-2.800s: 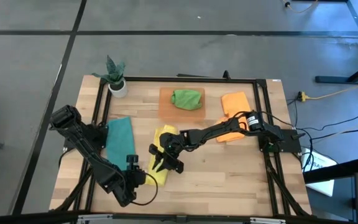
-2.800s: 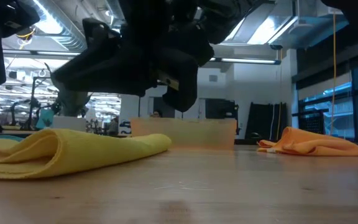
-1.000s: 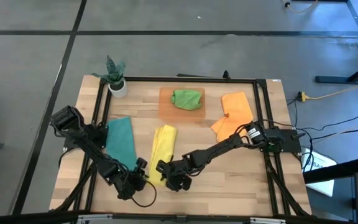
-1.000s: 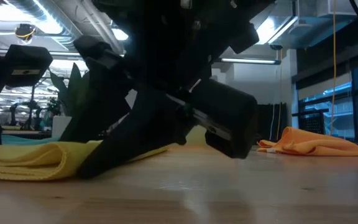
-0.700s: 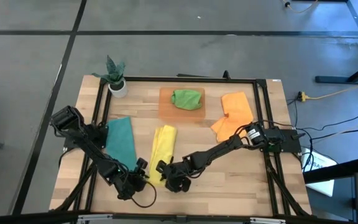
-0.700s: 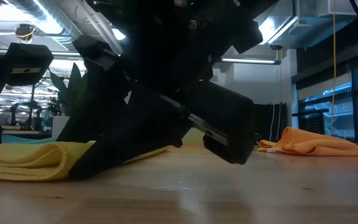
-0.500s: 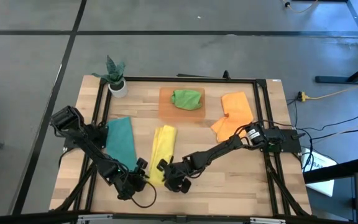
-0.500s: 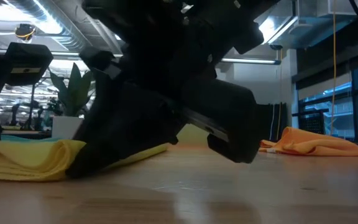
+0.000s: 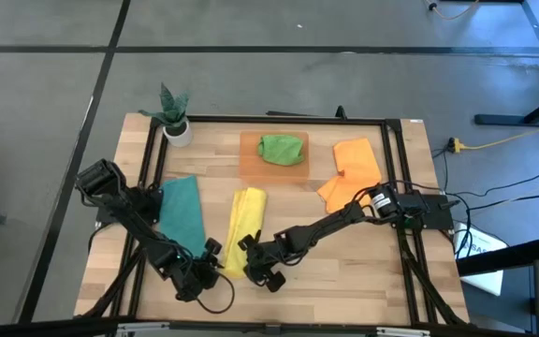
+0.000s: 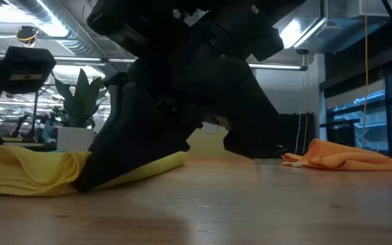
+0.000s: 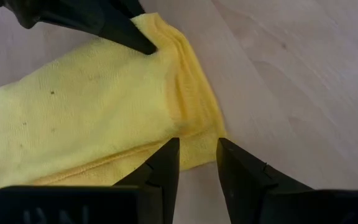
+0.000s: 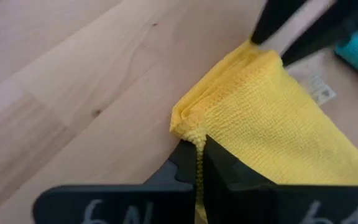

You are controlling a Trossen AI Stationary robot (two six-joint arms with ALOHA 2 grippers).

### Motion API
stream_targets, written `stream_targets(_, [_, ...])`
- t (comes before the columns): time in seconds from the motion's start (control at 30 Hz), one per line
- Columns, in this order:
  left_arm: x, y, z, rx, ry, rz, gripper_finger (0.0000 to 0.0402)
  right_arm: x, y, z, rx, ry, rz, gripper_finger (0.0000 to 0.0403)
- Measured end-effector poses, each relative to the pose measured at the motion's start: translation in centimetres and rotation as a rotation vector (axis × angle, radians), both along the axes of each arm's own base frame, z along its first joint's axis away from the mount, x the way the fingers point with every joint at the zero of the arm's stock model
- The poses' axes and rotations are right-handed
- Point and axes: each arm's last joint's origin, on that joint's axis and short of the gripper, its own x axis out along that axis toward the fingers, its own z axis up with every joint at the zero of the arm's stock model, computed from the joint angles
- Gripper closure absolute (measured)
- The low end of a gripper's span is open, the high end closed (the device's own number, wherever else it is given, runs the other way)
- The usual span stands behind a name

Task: Roll microfiber towels into tight, uniform cylinder then place into a basket
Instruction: Roll the yellow microfiber cloth

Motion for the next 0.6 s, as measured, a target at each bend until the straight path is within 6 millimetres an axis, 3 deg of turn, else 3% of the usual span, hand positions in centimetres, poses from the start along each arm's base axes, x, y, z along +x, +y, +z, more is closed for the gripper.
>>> stream_targets(0.3, [-0.8,-0.3,0.8,-0.003,-0.025,0.004,0.0303,0.0,0.0,0.2,0.106,0.039,-0.134,0.0399])
stream_targets(0.6, [-0.9,-0.4,0.8,-0.017,-0.024,0.019,0.0303,-0.2,-0.2,3.7,0.260,0.040,-0.299,0.0399])
